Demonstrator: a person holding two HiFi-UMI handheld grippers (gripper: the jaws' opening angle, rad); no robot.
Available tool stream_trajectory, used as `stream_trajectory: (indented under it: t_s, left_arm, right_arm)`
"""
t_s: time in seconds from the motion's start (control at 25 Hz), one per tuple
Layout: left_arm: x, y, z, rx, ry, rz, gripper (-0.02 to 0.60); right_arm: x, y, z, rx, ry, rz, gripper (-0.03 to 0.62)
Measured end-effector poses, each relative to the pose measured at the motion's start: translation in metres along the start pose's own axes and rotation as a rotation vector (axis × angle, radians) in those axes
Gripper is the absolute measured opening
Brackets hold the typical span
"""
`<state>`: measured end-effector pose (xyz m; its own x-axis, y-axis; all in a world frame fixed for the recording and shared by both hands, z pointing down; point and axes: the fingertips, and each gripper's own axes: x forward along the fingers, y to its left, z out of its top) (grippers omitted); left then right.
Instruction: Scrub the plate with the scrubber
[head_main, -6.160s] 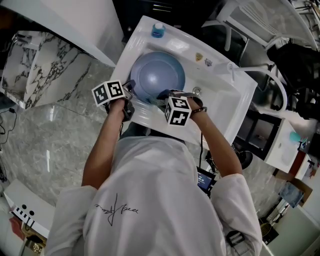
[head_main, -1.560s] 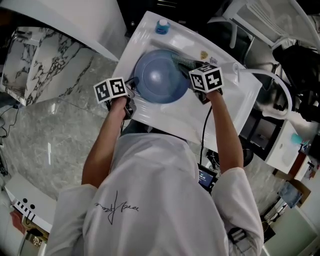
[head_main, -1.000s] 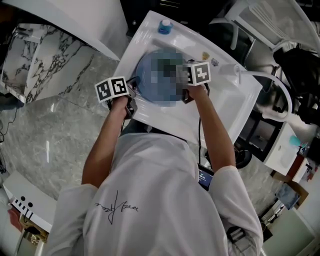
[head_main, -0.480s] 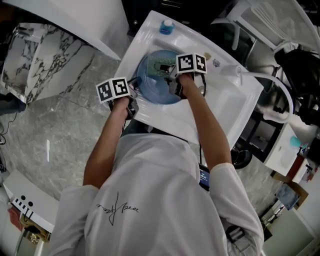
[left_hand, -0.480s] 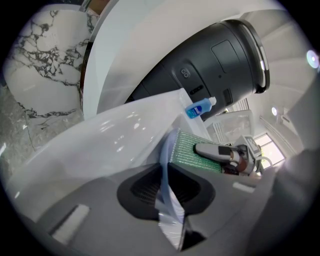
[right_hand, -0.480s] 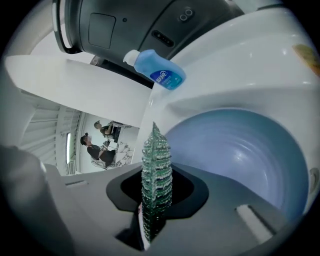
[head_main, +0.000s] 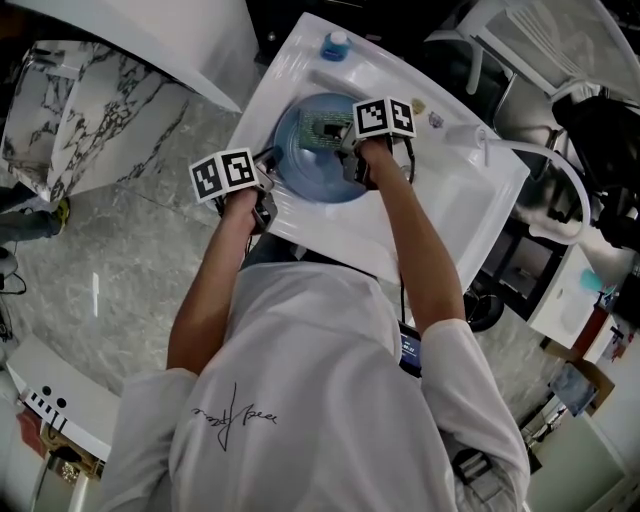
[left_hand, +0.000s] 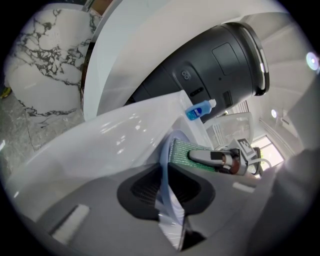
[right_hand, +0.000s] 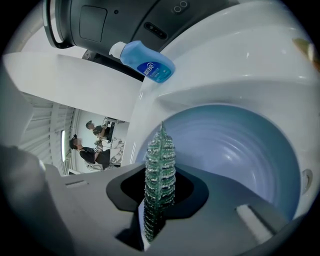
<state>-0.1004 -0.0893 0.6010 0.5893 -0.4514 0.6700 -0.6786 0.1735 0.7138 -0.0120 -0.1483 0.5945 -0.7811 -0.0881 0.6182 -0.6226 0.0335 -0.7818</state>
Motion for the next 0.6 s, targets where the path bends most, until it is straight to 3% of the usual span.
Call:
stream_trajectory:
  t_s: [0.6]
  left_arm:
    - [-0.001, -0.003, 0.001, -0.008, -0.015, -0.009, 0.101]
  right_arm:
    - [-0.038, -0.037, -0.005, -0.002, 0.047, -0.076, 0.061]
